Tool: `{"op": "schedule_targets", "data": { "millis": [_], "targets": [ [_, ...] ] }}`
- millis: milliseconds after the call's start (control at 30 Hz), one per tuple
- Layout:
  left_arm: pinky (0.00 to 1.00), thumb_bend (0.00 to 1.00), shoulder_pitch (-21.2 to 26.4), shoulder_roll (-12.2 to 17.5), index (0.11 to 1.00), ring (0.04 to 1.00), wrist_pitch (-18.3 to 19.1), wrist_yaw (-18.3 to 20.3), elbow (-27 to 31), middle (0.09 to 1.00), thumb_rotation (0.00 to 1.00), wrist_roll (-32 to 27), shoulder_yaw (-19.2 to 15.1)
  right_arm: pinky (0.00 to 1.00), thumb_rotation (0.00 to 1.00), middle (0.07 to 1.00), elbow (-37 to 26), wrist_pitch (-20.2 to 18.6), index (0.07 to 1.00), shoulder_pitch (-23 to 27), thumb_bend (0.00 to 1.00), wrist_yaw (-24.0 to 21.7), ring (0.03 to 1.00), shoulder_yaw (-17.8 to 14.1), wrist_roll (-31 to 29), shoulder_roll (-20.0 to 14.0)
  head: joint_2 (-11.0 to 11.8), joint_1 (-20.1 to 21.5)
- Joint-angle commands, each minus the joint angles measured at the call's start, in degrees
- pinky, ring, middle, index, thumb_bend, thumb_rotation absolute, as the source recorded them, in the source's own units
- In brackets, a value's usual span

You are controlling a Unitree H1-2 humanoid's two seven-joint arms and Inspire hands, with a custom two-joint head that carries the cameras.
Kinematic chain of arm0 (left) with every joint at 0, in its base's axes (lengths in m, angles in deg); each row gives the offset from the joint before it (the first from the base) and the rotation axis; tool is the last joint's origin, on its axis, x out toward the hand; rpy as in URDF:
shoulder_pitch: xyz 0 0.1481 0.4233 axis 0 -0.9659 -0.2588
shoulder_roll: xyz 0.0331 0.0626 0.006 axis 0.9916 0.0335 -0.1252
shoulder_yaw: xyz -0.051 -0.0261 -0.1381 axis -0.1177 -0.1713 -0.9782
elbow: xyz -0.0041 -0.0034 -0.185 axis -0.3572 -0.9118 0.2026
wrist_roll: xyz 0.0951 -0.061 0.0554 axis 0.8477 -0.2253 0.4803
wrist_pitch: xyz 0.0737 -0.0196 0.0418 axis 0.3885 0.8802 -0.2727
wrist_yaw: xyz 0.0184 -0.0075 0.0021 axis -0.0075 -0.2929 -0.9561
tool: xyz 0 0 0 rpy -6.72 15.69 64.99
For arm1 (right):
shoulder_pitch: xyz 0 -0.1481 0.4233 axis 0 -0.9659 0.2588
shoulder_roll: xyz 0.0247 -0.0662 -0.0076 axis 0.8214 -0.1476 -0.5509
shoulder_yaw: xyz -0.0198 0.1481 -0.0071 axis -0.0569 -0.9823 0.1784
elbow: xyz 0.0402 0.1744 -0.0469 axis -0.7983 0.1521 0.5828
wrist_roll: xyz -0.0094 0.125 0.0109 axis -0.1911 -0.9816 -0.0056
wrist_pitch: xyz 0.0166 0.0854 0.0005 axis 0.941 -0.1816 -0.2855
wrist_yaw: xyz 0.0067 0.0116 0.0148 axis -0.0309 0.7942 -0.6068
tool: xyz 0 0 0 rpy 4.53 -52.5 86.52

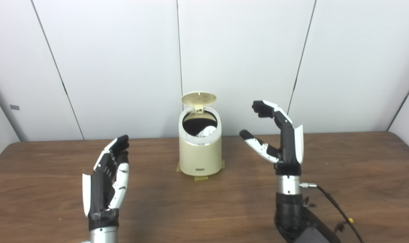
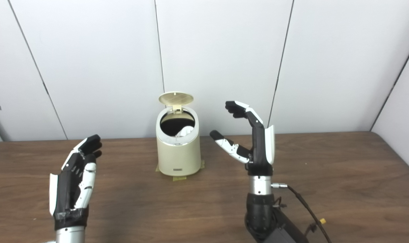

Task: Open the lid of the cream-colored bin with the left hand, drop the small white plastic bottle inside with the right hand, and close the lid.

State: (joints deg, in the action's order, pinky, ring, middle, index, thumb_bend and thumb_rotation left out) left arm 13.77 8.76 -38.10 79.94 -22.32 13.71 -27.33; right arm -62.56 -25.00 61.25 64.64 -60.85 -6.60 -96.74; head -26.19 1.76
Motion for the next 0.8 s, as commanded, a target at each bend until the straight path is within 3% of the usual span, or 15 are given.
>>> {"op": "schedule_targets", "data": {
  "millis": [0,133,233,333,500,667,767],
  "targets": [
    [0.79,0.26,4.6,1.5,0.808,0.82,-1.6,0.5,2.1,0.825,0.67,1.9,0.1,0.61,0.54,0.696,-4.1,1.5,0.709,-0.2,0.54,-5.1,0.67,-1.5,-2.4,-0.1,0.0,0.0],
    [0.78,0.3,9.0,3.9,0.798,0.822,2.3,1.9,3.9,0.817,0.68,4.2,0.3,0.66,0.62,0.753,-6.7,1.5,0.781,-2.7,0.5,-10.9,0.725,-3.9,-4.1,0.9,0.2,-0.1],
    [0.77,0.28,12.1,6.1,0.811,0.831,5.8,3.4,5.1,0.828,0.72,9.0,1.2,0.68,0.61,0.777,-7.5,1.5,0.799,-3.6,0.47,-13.7,0.751,-5.8,-4.6,1.9,0.3,-0.1],
    [0.76,0.34,16.3,7.8,0.799,0.826,12.3,5.9,7.0,0.812,0.79,14.5,2.5,0.69,0.64,0.781,-7.6,1.5,0.796,-4.5,0.49,-15.6,0.756,-7.8,-4.5,3.2,0.4,-0.2],
    [0.81,0.46,24.3,9.9,0.802,0.857,22.6,12.3,9.0,0.826,0.88,25.0,7.5,0.7,0.64,0.777,-7.6,1.5,0.789,-6.0,0.51,-17.9,0.756,-10.0,-5.0,5.1,0.4,-0.3],
    [0.91,0.59,30.2,10.9,0.822,0.923,27.3,16.7,7.4,0.855,0.96,32.1,12.0,0.7,0.65,0.778,-7.0,1.5,0.789,-6.7,0.52,-19.8,0.76,-11.8,-5.5,6.5,0.4,-0.4],
    [0.99,0.67,34.1,12.2,0.854,0.965,30.9,23.0,6.1,0.892,1.0,36.9,15.8,0.7,0.65,0.775,-6.9,1.5,0.789,-6.8,0.54,-20.7,0.759,-12.9,-5.6,7.3,0.3,-0.1]
  ]
}}
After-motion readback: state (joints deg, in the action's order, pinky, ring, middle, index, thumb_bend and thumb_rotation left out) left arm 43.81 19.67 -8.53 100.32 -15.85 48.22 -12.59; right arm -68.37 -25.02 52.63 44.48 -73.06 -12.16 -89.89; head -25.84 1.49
